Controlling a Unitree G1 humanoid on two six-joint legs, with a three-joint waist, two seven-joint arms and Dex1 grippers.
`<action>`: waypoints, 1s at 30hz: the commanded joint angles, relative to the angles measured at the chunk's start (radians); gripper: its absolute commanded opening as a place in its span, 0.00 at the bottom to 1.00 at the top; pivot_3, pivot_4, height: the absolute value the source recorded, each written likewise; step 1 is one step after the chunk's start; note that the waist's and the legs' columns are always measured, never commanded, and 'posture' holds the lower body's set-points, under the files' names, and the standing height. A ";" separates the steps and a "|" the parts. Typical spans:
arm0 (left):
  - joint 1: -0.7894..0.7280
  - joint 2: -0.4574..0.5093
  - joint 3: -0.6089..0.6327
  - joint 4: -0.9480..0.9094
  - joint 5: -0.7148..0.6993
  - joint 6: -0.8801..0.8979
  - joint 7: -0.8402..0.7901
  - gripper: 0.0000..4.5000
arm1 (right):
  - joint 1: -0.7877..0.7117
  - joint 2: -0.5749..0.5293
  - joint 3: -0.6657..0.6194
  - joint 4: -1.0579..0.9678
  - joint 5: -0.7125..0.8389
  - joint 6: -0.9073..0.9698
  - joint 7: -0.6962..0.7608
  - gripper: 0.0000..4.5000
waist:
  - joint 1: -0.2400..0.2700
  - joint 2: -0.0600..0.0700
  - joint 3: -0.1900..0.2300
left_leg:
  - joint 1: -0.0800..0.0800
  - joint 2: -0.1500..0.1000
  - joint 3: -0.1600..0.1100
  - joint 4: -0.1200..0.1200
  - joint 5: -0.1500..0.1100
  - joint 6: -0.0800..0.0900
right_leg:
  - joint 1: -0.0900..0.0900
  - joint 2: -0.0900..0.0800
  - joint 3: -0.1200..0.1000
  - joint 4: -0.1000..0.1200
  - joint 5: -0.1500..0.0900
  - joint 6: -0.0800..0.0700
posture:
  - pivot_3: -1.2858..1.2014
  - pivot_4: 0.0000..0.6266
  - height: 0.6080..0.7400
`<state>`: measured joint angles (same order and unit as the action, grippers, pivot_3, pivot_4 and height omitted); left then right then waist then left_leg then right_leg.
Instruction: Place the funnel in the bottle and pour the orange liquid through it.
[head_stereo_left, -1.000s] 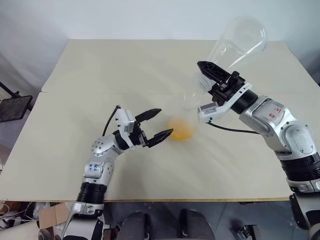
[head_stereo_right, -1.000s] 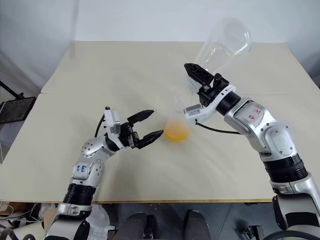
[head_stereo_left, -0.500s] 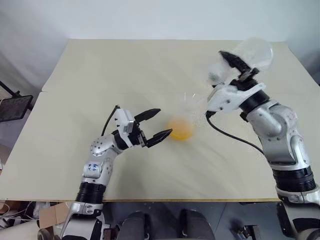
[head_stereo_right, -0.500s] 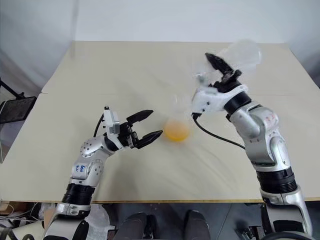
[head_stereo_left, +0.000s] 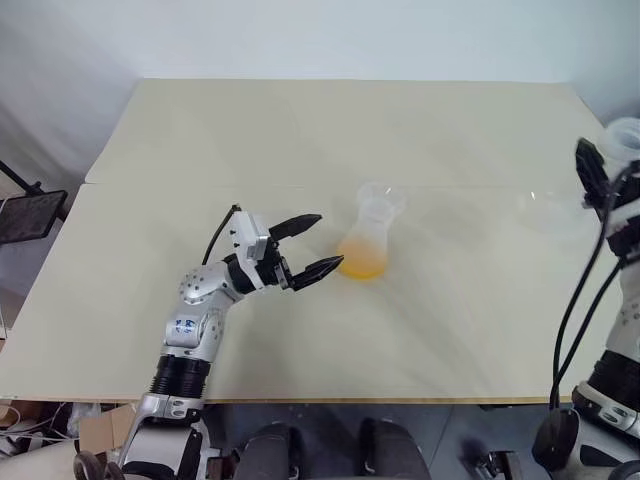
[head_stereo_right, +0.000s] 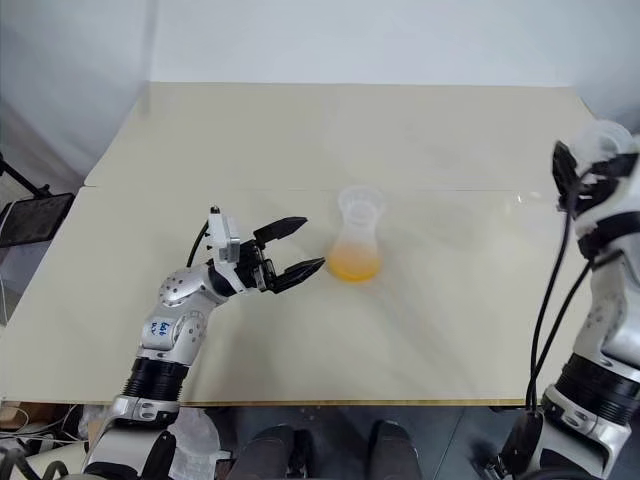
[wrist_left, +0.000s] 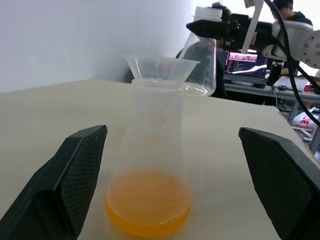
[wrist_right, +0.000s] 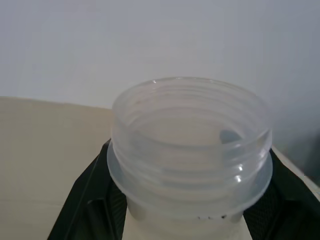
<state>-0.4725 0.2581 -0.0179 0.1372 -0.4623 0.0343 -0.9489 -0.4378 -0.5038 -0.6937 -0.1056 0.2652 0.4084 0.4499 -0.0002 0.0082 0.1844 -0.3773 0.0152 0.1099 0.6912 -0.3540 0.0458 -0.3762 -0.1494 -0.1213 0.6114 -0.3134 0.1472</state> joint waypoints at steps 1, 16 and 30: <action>-0.039 -0.003 -0.002 0.008 0.005 -0.012 -0.016 1.00 | 0.044 -0.049 -0.050 0.069 0.052 -0.112 0.041 0.55 | 0.001 0.000 0.000 | 0.000 0.000 0.000 0.000 0.000 0.000 | 0.000 0.000 0.000 0.000 0.000 0.000 | 0.52 0.24 1.00; -0.084 0.006 0.006 0.054 0.007 -0.015 -0.056 1.00 | 0.141 -0.051 -0.063 0.215 0.231 -0.259 0.098 1.00 | 0.003 0.000 0.000 | 0.002 0.001 0.003 0.000 0.001 0.001 | 0.000 0.000 0.003 0.000 0.000 0.000 | 0.52 0.24 1.00; -0.071 0.056 0.024 0.047 0.008 -0.015 -0.073 1.00 | 0.196 -0.176 -0.130 0.010 0.360 -0.235 0.103 1.00 | 0.002 0.000 0.000 | 0.002 0.001 0.003 0.000 0.000 0.001 | 0.000 0.000 0.003 -0.001 0.000 0.000 | 0.52 0.24 1.00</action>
<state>-0.5435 0.2938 -0.0166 0.2104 -0.4579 0.0314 -1.0071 -0.2452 -0.6435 -0.7722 -0.0334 0.5820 0.1777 0.5358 0.0020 0.0085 0.1843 -0.3758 0.0164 0.1125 0.6915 -0.3535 0.0465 -0.3759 -0.1497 -0.1181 0.6107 -0.3132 0.1475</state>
